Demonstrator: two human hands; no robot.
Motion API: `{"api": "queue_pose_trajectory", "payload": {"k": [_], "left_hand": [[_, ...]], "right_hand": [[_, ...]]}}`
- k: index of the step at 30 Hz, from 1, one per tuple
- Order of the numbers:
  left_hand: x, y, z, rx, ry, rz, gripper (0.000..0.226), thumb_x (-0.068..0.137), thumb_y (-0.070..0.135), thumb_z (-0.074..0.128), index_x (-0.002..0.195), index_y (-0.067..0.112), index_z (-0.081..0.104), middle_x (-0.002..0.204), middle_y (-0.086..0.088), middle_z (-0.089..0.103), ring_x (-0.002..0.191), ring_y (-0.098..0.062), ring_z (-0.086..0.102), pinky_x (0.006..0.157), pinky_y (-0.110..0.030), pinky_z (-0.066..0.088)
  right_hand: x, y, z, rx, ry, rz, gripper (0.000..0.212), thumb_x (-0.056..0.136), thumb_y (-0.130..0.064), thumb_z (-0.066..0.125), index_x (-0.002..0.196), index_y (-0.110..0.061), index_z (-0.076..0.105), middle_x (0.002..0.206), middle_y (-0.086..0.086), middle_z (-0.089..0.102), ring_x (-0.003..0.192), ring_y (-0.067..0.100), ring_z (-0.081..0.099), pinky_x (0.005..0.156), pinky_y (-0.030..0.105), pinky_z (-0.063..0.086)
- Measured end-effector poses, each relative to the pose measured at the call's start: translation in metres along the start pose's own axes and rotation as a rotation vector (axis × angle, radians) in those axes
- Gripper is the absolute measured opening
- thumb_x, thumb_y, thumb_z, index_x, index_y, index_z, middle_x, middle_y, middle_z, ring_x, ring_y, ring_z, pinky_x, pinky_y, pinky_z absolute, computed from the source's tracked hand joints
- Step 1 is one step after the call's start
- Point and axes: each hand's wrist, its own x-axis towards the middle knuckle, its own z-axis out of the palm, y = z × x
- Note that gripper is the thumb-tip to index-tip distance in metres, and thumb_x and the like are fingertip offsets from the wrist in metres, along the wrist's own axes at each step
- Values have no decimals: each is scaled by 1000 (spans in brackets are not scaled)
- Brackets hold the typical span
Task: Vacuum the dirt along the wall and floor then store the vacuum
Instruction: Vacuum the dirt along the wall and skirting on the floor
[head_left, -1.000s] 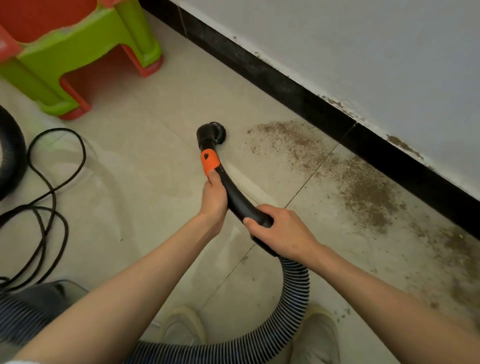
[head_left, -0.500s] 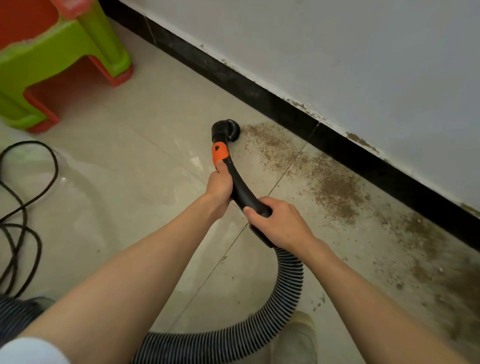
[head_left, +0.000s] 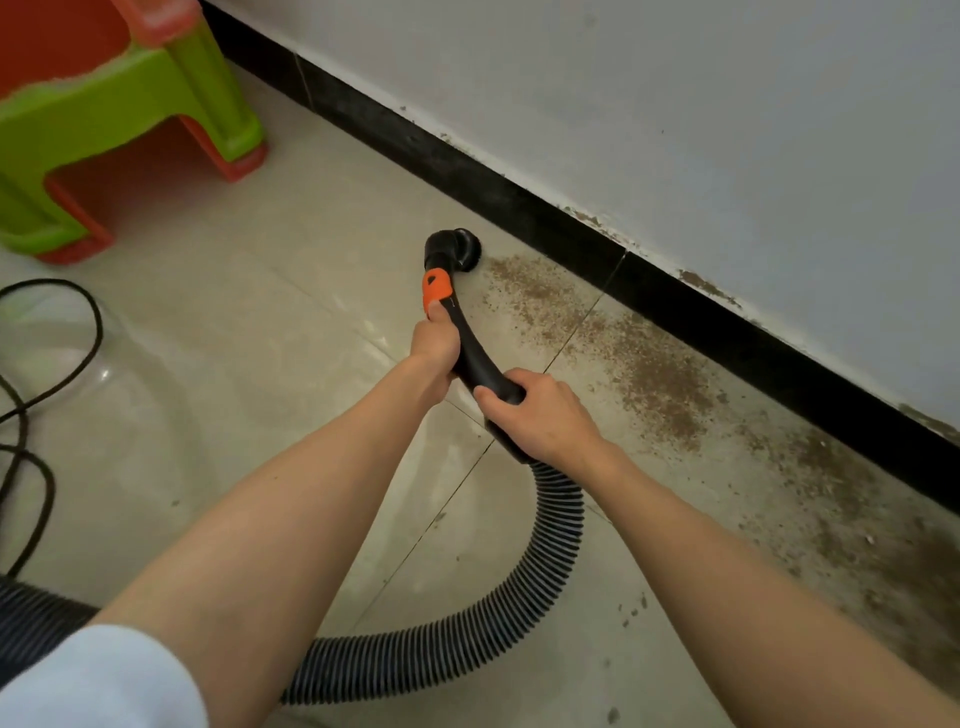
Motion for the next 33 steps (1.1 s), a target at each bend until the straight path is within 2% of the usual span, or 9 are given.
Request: {"api": "queue_pose_trajectory", "payload": {"k": [3, 8, 13, 17, 25, 30, 33], "left_hand": [[1, -7, -9, 26, 22, 14, 56, 102, 44, 21, 124, 0, 47, 86, -6, 53, 80, -19, 53, 77, -31, 47], [-14, -9, -15, 60, -1, 12, 56, 102, 45, 21, 124, 0, 47, 119, -19, 58, 87, -22, 53, 80, -34, 49], [-17, -9, -15, 54, -27, -8, 53, 102, 42, 21, 126, 0, 43, 106, -13, 54, 96, -26, 55, 78, -34, 47], [-8, -13, -16, 76, -1, 37, 53, 102, 42, 21, 124, 1, 44, 101, -12, 55, 93, -24, 55, 78, -33, 47], [-6, -12, 24, -2, -89, 46, 54, 102, 42, 21, 133, 1, 39, 121, -15, 54, 107, -27, 54, 80, -35, 46], [8, -21, 62, 48, -102, 86, 56, 102, 44, 19, 124, 0, 45, 113, -15, 57, 102, -26, 56, 84, -34, 47], [11, -27, 75, 94, -65, 100, 56, 102, 43, 18, 124, 0, 46, 114, -17, 58, 105, -30, 57, 95, -40, 47]], "right_hand": [[-6, -4, 14, 27, 9, -7, 34, 87, -54, 53, 94, -22, 62, 79, 1, 68, 73, 21, 66, 71, 43, 57], [-22, -5, 10, 71, -22, 28, 33, 87, -53, 54, 94, -21, 62, 80, 4, 68, 74, 22, 66, 73, 45, 58], [-27, -6, 9, 131, -7, 49, 31, 87, -50, 57, 92, -21, 64, 81, 5, 69, 72, 22, 67, 71, 45, 58], [-23, -3, 16, 133, 4, 35, 30, 87, -50, 57, 93, -22, 64, 81, 5, 69, 74, 22, 67, 73, 45, 58], [-6, 27, -15, 61, 25, 13, 34, 85, -56, 55, 90, -24, 65, 81, 3, 71, 74, 20, 67, 75, 46, 57], [7, 61, -24, 44, 93, 23, 34, 84, -57, 55, 92, -25, 64, 79, 1, 70, 72, 19, 66, 72, 45, 57], [9, 76, -25, 32, 112, 15, 35, 84, -59, 53, 95, -27, 63, 78, 0, 69, 73, 20, 65, 72, 45, 57]]}}
